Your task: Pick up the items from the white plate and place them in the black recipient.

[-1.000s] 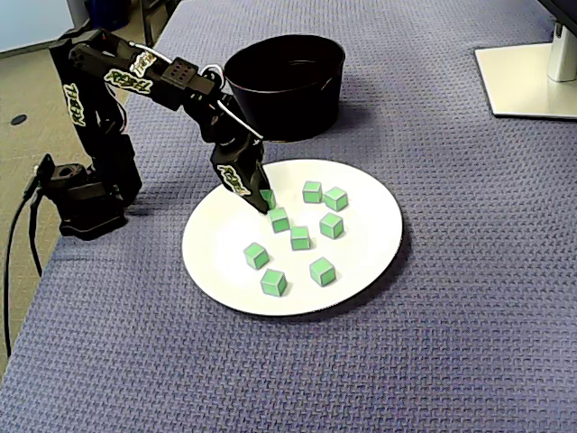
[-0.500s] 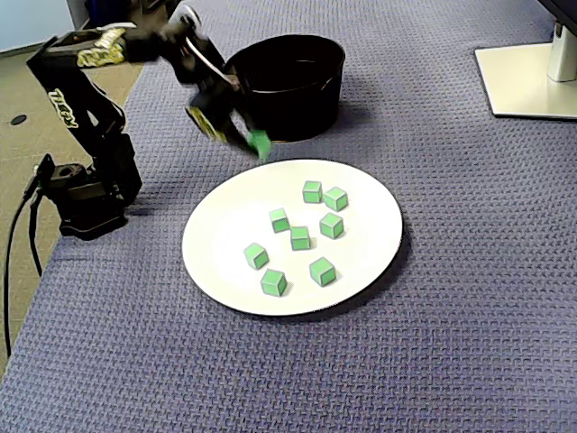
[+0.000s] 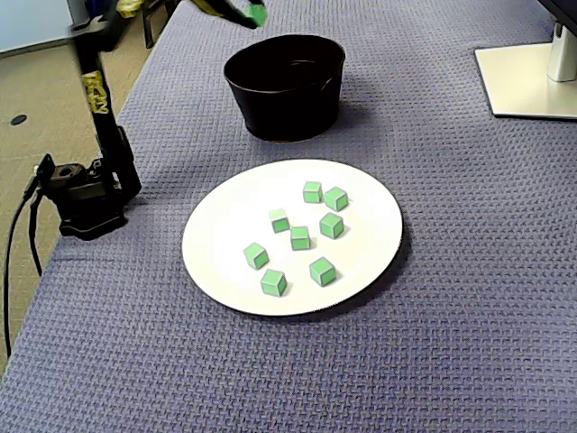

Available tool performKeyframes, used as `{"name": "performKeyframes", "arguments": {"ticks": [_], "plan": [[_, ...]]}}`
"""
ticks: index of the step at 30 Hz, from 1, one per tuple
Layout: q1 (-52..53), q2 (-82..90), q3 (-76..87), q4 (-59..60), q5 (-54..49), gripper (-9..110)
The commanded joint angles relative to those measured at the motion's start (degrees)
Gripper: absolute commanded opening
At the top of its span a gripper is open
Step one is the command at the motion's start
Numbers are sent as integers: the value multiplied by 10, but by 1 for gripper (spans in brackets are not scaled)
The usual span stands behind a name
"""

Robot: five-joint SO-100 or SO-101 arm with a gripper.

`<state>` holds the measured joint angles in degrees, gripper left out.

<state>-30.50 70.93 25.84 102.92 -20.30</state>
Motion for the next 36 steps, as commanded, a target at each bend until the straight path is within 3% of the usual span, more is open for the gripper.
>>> {"name": "performKeyframes", "arguments": {"ticks": [1,10,14,15,19,24,27,31,36], "plan": [[-40,-196,-311,103,-18,0],[-44,-299,-352,121,4,0],[-37,-287,-316,121,11,6],[-36,-279,-302,121,11,8],[-25,-230,-253,121,8,43],[4,-94,-149,118,-1,48],[67,47,-11,98,30,47],[230,215,203,44,40,46],[434,278,420,-70,-12,46]]}}
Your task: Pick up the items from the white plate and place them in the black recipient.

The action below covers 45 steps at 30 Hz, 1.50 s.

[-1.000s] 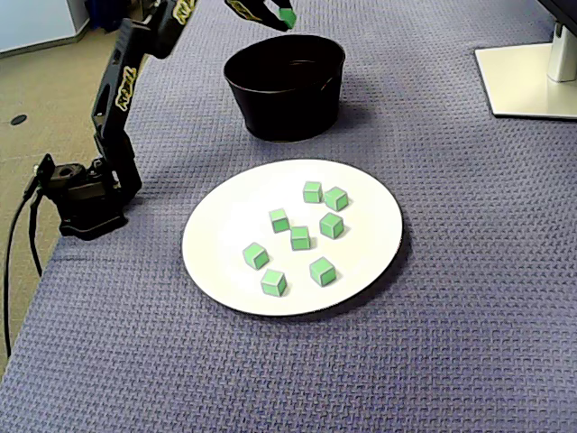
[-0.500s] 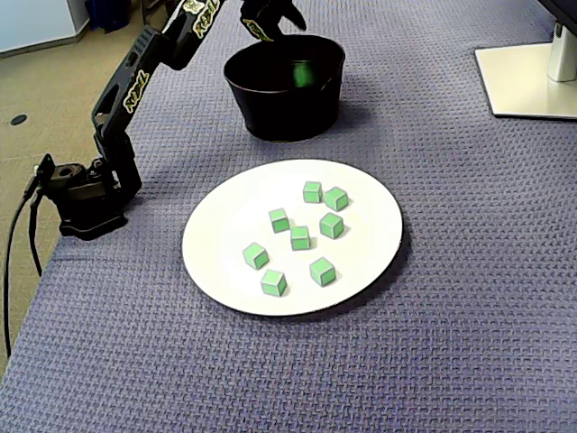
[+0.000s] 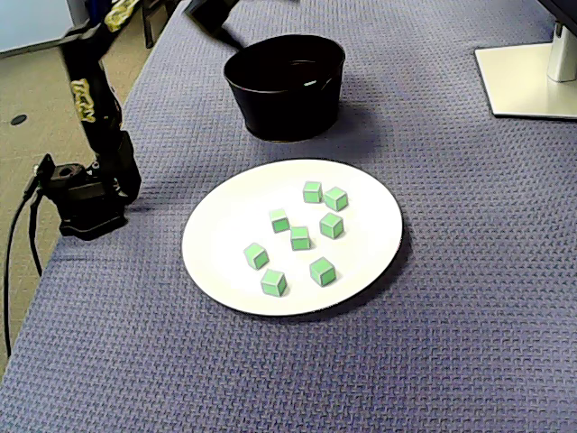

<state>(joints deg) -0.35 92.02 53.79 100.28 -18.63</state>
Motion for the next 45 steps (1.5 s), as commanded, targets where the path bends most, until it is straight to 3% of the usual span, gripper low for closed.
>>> {"name": "performKeyframes", "arguments": {"ticks": [1,12,17,45], "plan": [[161,61,173,-67,-40,46],[264,-69,301,-226,-137,41],[254,-105,326,-290,-158,37],[181,-156,416,-402,-116,22]]}}
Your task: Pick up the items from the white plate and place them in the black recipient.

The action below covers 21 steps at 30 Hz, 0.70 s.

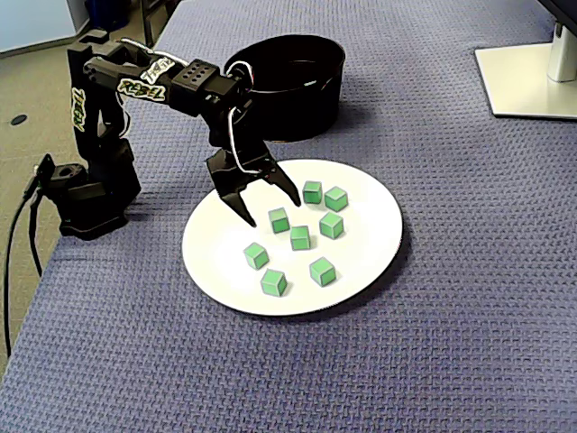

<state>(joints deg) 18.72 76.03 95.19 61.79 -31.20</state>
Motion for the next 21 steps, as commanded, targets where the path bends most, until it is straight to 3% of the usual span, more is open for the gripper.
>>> {"name": "performKeyframes", "arguments": {"ticks": [1,21], "plan": [[-10,4,4,-22,11,20],[-16,20,33,-54,33,0]]}}
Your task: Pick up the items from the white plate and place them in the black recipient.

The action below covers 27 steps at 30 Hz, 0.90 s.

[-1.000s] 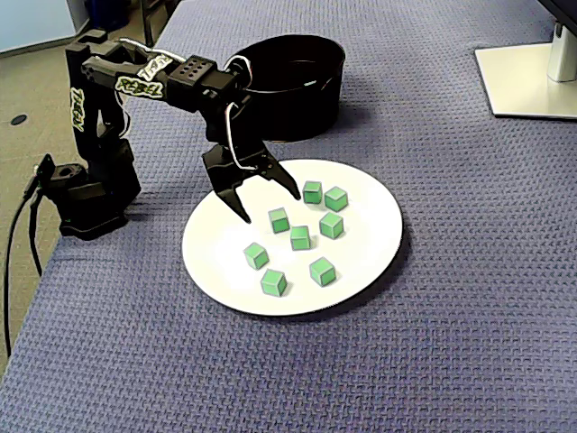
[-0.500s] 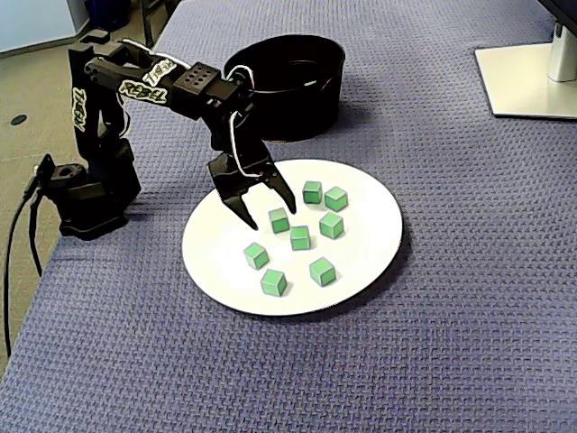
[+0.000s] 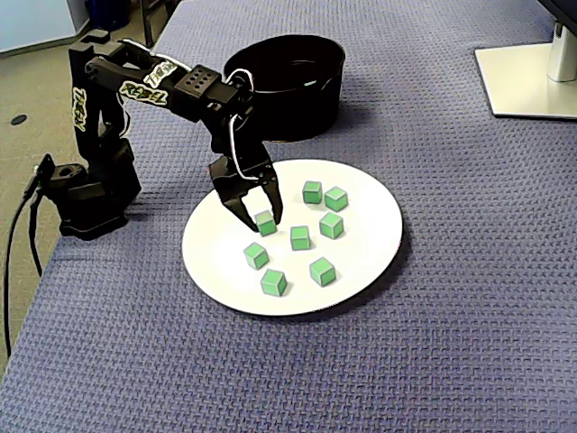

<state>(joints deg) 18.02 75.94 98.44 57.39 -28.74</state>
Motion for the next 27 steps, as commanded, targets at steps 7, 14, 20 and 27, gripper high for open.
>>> {"name": "performKeyframes", "arguments": {"ticks": [7,14,20,27], "plan": [[4,83,-47,104,12,0],[12,285,-228,314,40,0],[-204,373,-414,372,52,0],[-454,280,-485,214,-7,0]]}}
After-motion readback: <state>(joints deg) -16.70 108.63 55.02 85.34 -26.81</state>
